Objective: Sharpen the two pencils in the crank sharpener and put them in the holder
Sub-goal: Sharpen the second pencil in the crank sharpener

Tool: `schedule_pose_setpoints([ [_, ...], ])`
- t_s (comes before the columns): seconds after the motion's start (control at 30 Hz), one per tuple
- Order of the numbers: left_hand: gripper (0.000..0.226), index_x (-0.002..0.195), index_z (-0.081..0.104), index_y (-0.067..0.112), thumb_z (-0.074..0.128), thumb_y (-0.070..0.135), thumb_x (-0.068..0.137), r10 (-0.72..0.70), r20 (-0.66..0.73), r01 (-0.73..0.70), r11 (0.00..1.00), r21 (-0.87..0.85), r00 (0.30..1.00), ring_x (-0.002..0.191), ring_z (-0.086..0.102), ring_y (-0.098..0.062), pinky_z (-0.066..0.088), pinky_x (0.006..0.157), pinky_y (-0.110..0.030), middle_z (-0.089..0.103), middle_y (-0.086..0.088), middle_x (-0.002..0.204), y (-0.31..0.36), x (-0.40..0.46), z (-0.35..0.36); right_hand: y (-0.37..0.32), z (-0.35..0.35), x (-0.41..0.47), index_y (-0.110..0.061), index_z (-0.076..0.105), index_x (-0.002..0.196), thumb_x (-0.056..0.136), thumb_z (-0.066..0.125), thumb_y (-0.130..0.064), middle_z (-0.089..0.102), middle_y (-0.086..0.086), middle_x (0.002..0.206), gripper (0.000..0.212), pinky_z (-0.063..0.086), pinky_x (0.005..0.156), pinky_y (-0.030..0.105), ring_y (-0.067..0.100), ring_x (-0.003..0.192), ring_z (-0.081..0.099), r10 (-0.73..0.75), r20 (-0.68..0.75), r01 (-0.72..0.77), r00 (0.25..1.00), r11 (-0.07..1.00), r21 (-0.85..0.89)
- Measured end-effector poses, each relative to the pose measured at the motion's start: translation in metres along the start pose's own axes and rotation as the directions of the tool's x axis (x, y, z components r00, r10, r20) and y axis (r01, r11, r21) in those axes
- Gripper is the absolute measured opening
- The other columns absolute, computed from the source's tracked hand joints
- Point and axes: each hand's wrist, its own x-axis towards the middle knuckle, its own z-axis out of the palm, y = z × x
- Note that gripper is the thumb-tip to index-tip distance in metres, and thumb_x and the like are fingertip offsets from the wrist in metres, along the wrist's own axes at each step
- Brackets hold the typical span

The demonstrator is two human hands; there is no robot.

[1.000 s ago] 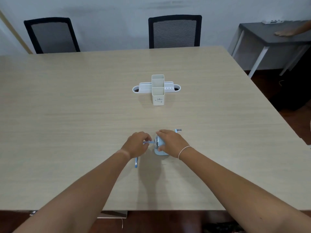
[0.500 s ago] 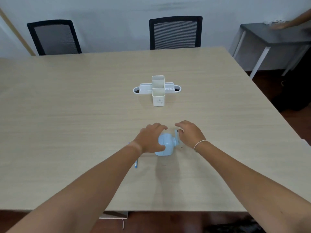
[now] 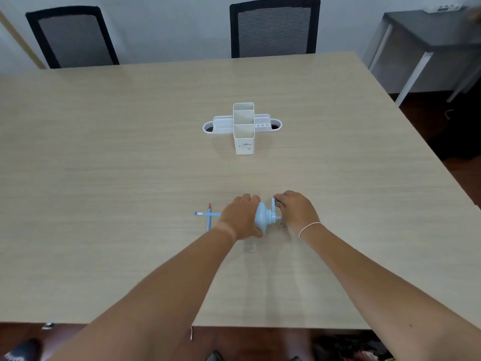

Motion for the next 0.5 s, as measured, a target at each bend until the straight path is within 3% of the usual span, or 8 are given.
schedule_pose_setpoints([
  [0.17, 0.069, 0.123, 0.043, 0.011, 0.075, 0.036, 0.067, -0.008, -0.030, 0.007, 1.000, -0.018, 1.000, 0.107, 0.048, -0.027, 0.048, 0.089, -0.037, 0.049, -0.009, 0.118, 0.000, 0.002, 0.002, 0.004, 0.009, -0.004, -0.008, 0.064, 0.100, 0.089, 0.046, -0.005, 0.063, 0.015, 0.093, 0.021, 0.037, 0.063, 0.034, 0.033, 0.087, 0.053, -0.044, -0.031, 0.042, 0.999, 0.996, -0.077],
  [0.27, 0.066, 0.120, 0.044, 0.011, 0.074, 0.036, 0.067, -0.026, -0.040, 0.024, 0.999, -0.038, 0.999, 0.105, 0.048, -0.027, 0.046, 0.087, -0.035, 0.050, -0.009, 0.116, 0.002, 0.002, 0.003, 0.002, 0.017, -0.015, -0.003, 0.066, 0.086, 0.078, 0.051, 0.002, 0.064, 0.018, 0.086, 0.017, 0.043, 0.066, 0.038, 0.036, 0.084, 0.056, -0.027, 0.053, 0.032, 0.998, 0.995, -0.096],
  [0.33, 0.065, 0.119, 0.044, 0.011, 0.074, 0.035, 0.067, -0.026, -0.042, 0.024, 0.999, -0.040, 0.999, 0.105, 0.048, -0.026, 0.046, 0.086, -0.035, 0.050, -0.008, 0.116, 0.002, 0.001, 0.002, 0.006, 0.025, -0.026, -0.003, 0.067, 0.071, 0.072, 0.063, 0.002, 0.065, 0.016, 0.070, 0.006, 0.048, 0.057, 0.037, 0.036, 0.070, 0.060, -0.053, 0.049, 0.058, 0.997, 0.993, -0.105],
  [0.4, 0.066, 0.120, 0.043, 0.011, 0.075, 0.035, 0.067, -0.018, -0.039, 0.016, 0.999, -0.039, 0.999, 0.106, 0.047, -0.027, 0.046, 0.087, -0.035, 0.049, -0.007, 0.117, 0.002, 0.001, 0.002, 0.012, 0.031, -0.039, -0.008, 0.068, 0.063, 0.066, 0.071, 0.000, 0.064, 0.011, 0.057, 0.009, 0.049, 0.049, 0.034, 0.032, 0.055, 0.060, -0.119, 0.052, 0.123, 0.992, 0.988, -0.093],
  [0.5, 0.065, 0.119, 0.043, 0.011, 0.074, 0.034, 0.068, -0.009, -0.030, 0.008, 1.000, -0.025, 1.000, 0.105, 0.047, -0.027, 0.048, 0.087, -0.036, 0.049, -0.007, 0.117, 0.002, 0.000, 0.001, 0.009, 0.027, -0.059, -0.008, 0.067, 0.061, 0.068, 0.056, -0.006, 0.062, 0.010, 0.056, 0.014, 0.052, 0.048, 0.035, 0.031, 0.054, 0.059, -0.177, 0.027, 0.178, 0.984, 0.983, -0.039],
])
